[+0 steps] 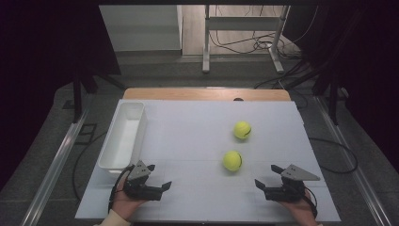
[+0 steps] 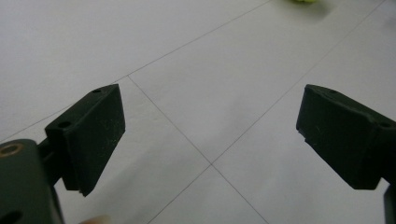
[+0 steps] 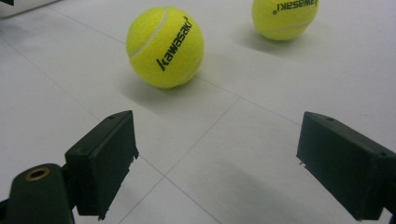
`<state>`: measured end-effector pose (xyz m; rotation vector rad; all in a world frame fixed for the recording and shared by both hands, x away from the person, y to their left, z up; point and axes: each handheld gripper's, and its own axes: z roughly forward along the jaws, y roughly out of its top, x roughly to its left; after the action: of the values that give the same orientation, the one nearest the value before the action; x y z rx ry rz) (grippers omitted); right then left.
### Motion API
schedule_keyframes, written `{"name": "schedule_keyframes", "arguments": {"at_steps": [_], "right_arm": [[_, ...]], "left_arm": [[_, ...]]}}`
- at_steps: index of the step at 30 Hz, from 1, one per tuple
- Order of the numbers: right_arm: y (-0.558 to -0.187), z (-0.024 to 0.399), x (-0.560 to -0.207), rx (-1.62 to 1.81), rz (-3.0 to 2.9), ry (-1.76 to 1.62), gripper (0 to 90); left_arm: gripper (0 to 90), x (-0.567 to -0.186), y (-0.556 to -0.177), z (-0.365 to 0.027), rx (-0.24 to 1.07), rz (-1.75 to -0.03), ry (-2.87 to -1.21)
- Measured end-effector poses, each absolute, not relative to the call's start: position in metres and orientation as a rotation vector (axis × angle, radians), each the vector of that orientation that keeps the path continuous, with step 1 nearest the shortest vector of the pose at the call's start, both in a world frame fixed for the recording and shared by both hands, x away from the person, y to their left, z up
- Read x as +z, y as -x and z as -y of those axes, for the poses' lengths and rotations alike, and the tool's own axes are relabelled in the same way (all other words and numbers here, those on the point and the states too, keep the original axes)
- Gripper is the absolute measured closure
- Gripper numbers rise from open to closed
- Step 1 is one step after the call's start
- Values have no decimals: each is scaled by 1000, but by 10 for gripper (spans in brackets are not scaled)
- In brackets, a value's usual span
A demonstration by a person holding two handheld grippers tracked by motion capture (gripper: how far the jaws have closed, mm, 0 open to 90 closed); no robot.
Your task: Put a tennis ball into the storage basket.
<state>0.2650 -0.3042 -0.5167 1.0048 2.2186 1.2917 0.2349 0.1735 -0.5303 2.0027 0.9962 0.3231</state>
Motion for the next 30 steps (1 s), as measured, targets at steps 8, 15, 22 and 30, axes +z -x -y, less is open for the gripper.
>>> {"name": "schedule_keyframes", "arguments": {"at_steps": [8,15,22,30], "right_arm": [[-262,297,-514,1265,-2231,-961,128],[-264,296,-514,1289,-2220,-964,138],[-264,297,-513,1302,-2211,-987,142],[-263,303,-514,1323,-2212,-991,144]], "left_arm": [[92,-527,-235,-164,333,-954,-2031],[86,-522,-239,-159,286,-976,-1987],[88,-520,-244,-158,274,-978,-1974],[88,-512,-245,-150,274,-969,-1980]]}}
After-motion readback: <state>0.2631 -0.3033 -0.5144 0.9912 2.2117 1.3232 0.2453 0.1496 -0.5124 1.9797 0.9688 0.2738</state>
